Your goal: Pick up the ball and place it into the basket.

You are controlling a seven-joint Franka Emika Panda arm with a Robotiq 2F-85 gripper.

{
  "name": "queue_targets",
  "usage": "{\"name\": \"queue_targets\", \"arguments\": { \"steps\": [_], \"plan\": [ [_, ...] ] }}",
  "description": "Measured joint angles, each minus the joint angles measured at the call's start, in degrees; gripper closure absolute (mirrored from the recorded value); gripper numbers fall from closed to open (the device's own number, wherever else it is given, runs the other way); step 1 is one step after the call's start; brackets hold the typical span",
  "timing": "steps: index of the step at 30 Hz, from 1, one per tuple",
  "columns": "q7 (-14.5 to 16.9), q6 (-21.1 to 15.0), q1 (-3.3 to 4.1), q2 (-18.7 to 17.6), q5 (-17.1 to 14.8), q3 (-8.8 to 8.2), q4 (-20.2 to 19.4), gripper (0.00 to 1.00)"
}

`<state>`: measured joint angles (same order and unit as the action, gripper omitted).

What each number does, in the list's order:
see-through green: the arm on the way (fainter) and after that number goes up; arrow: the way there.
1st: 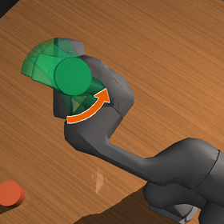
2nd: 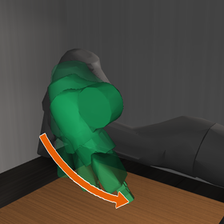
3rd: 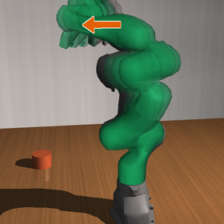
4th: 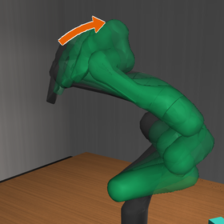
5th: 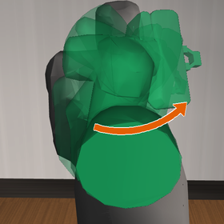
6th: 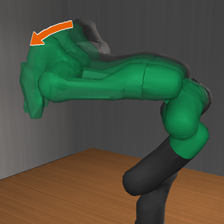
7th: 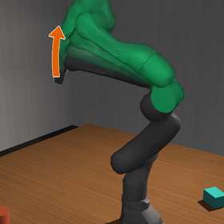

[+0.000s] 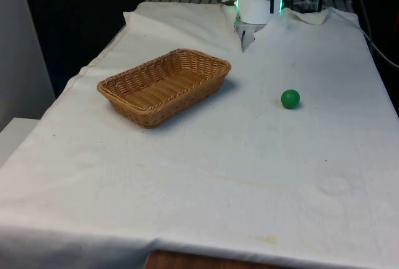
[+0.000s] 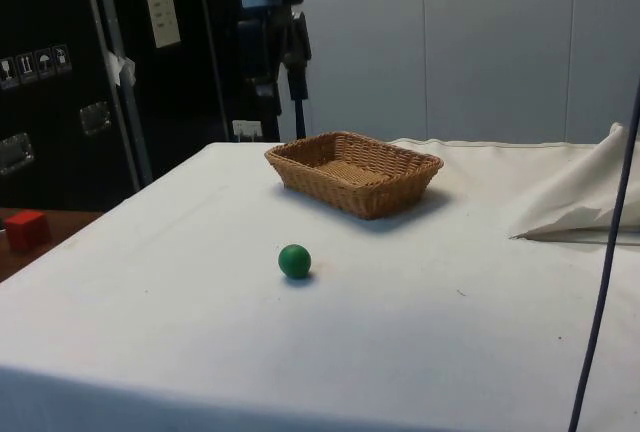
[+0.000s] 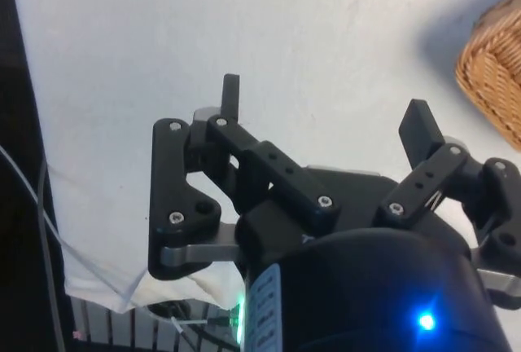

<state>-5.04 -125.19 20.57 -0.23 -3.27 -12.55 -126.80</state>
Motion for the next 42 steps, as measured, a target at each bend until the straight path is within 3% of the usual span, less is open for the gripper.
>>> {"name": "queue_targets", "arguments": {
  "steps": [26,38,42],
  "plan": [
    [-3.2,-10.1,0.00,-11.5,-1.9,2.58,-0.8,0.00],
    [-1.8,-16.3,-0.46,-13.1,-1.9,2.06,-4.0,0.00],
    [-1.8,-19.3,-0.46,-15.4,-2.1,2.18,-4.3,0.00]
  ]
}}
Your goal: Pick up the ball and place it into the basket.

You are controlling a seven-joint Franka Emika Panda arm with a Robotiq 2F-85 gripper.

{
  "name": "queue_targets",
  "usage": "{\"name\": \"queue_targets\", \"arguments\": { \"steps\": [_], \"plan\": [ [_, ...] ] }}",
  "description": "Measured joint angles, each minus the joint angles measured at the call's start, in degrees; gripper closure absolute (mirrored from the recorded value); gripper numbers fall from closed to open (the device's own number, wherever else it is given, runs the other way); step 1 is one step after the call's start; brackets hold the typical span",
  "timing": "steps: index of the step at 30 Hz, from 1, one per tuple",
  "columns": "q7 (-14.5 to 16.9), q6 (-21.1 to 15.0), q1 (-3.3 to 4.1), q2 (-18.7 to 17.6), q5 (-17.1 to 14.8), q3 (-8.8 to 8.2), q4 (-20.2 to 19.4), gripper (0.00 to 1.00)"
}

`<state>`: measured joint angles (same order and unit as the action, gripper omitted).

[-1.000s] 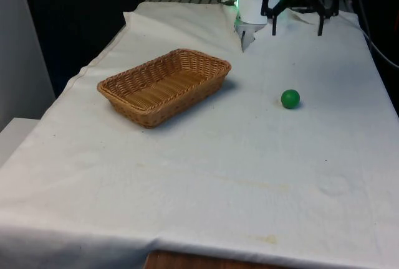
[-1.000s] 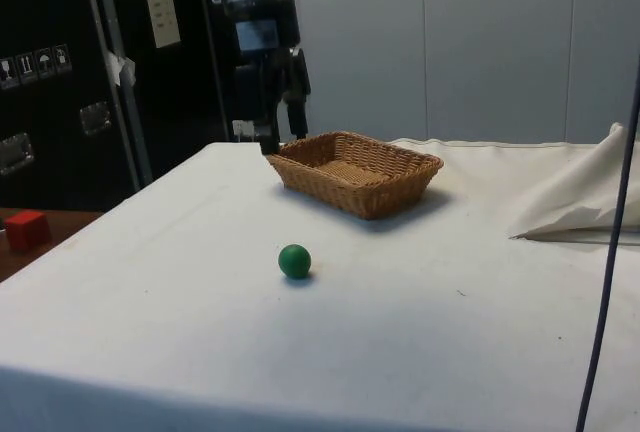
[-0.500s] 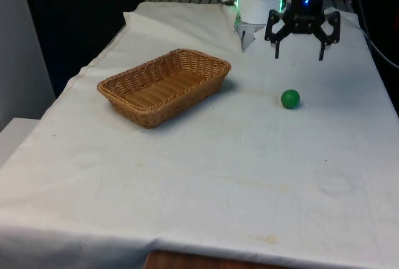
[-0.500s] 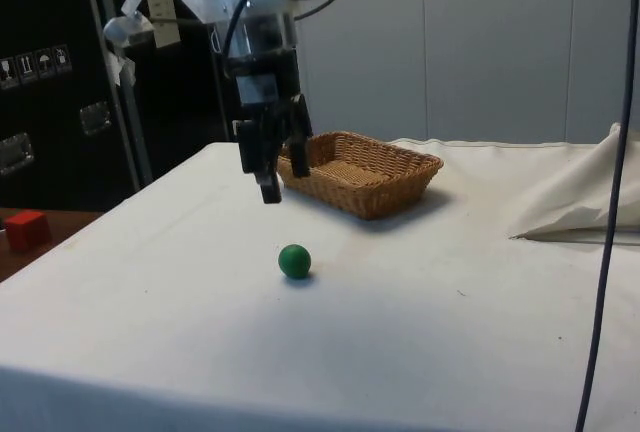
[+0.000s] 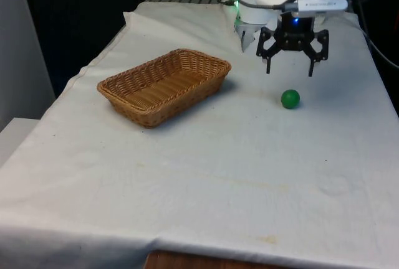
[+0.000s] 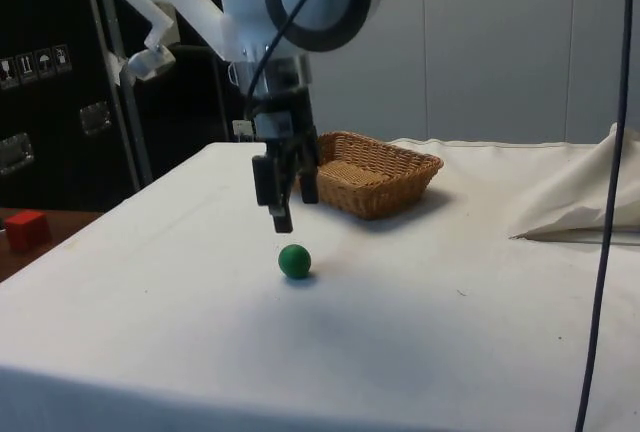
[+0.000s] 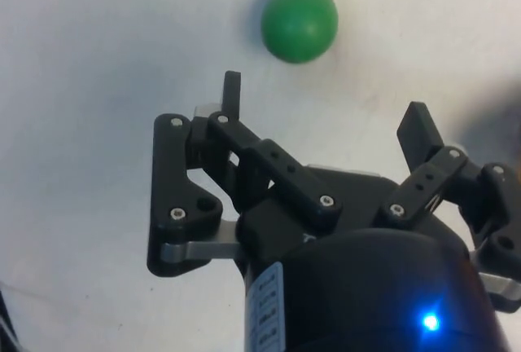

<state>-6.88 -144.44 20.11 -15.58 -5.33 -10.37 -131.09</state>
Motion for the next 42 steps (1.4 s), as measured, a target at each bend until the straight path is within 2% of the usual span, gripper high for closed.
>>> {"name": "queue_targets", "arguments": {
  "steps": [4,17,31,37,42],
  "plan": [
    [0.0,-3.0,0.00,-2.5,-0.2,0.23,0.0,0.00],
    [-0.2,-8.3,0.00,-6.8,-0.2,0.80,0.1,0.00],
    [-0.6,-9.0,0.17,-8.1,-0.2,1.43,0.5,0.00],
    [-1.8,-11.1,0.29,-10.0,-0.2,2.12,1.0,0.00],
    [-2.2,-11.2,0.29,-10.5,-0.2,2.12,1.5,0.00]
  ]
}}
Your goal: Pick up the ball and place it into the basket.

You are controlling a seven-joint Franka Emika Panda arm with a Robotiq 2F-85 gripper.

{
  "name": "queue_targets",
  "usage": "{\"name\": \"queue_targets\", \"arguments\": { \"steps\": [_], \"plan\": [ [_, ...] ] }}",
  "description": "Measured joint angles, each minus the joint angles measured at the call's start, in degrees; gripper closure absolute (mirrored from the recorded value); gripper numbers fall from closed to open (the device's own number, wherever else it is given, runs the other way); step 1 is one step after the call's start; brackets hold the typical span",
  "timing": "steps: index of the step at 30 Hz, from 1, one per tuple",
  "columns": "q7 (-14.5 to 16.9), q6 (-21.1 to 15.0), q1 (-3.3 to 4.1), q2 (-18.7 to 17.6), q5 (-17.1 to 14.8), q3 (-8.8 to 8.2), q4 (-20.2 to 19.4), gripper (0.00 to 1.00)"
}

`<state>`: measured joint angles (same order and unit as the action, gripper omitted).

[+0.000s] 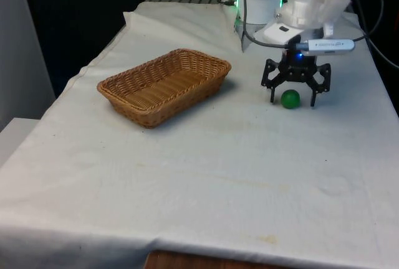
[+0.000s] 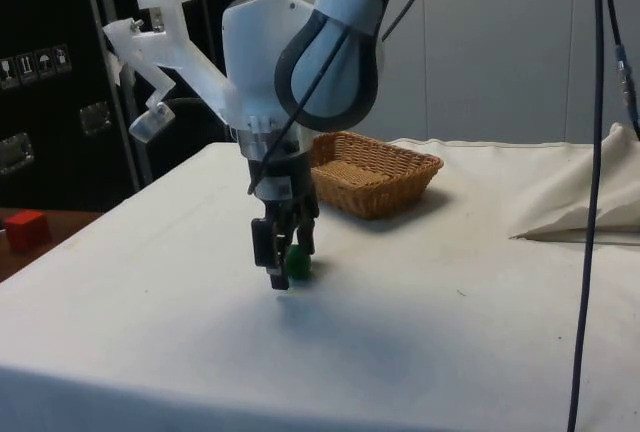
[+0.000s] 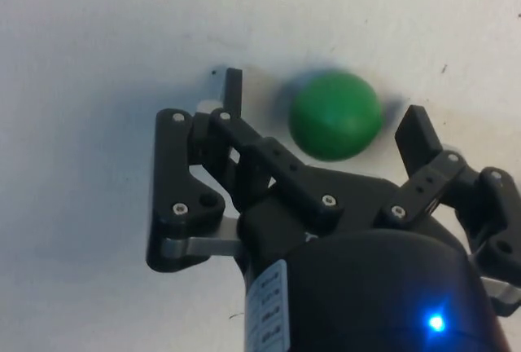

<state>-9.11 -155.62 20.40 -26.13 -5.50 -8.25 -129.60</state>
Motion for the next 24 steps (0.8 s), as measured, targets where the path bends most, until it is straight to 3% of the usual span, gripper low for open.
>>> {"name": "queue_targets", "arguments": {
  "steps": [1,2,4,5,11,24],
  "plan": [
    [0.0,0.0,-0.06,0.0,0.0,0.00,0.0,0.07],
    [-0.1,0.0,-0.06,0.0,0.0,0.00,0.0,0.24],
    [-0.1,0.0,-0.06,0.0,0.0,0.00,0.0,0.44],
    [-0.1,0.0,-0.06,0.0,0.0,-0.06,0.0,0.44],
    [-0.2,0.1,-0.06,0.2,0.0,-0.06,0.1,1.00],
    [-0.1,0.8,-0.11,1.5,0.1,-0.17,-0.3,1.00]
  ]
}}
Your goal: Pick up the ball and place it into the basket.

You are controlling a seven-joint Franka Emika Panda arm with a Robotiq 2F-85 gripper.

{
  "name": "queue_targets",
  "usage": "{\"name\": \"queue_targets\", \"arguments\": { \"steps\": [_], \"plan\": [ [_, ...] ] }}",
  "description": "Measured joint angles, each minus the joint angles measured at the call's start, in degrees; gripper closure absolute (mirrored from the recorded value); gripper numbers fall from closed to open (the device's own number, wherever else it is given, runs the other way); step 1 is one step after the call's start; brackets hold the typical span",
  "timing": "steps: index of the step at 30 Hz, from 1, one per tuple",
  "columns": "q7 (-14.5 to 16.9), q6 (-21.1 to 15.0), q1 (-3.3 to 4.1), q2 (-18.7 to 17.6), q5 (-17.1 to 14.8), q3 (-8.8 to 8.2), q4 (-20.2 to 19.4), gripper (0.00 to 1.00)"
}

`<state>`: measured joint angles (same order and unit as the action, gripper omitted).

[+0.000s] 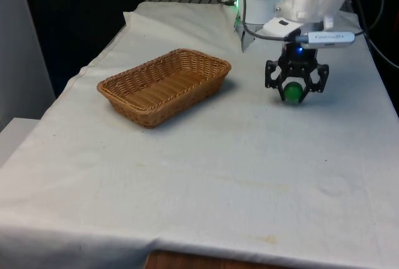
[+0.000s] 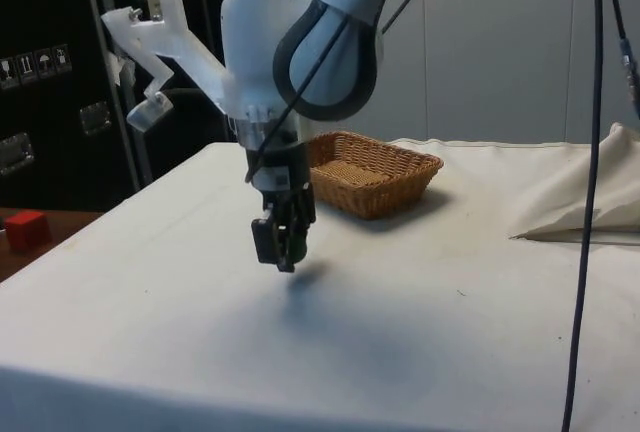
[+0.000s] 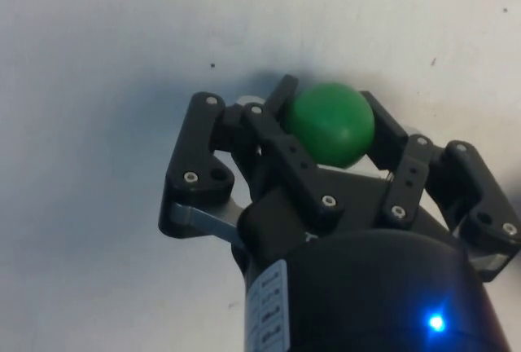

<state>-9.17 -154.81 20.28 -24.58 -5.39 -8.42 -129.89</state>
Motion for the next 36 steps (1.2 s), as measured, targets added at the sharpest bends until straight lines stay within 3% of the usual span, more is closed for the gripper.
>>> {"name": "queue_targets", "arguments": {
  "steps": [5,23,36],
  "plan": [
    [0.3,2.8,0.00,4.2,0.7,-0.29,-1.4,1.00],
    [3.7,8.9,-0.23,11.9,1.4,-2.06,-2.3,1.00],
    [9.1,13.5,-0.57,16.6,1.6,-6.07,-1.7,1.00]
  ]
}}
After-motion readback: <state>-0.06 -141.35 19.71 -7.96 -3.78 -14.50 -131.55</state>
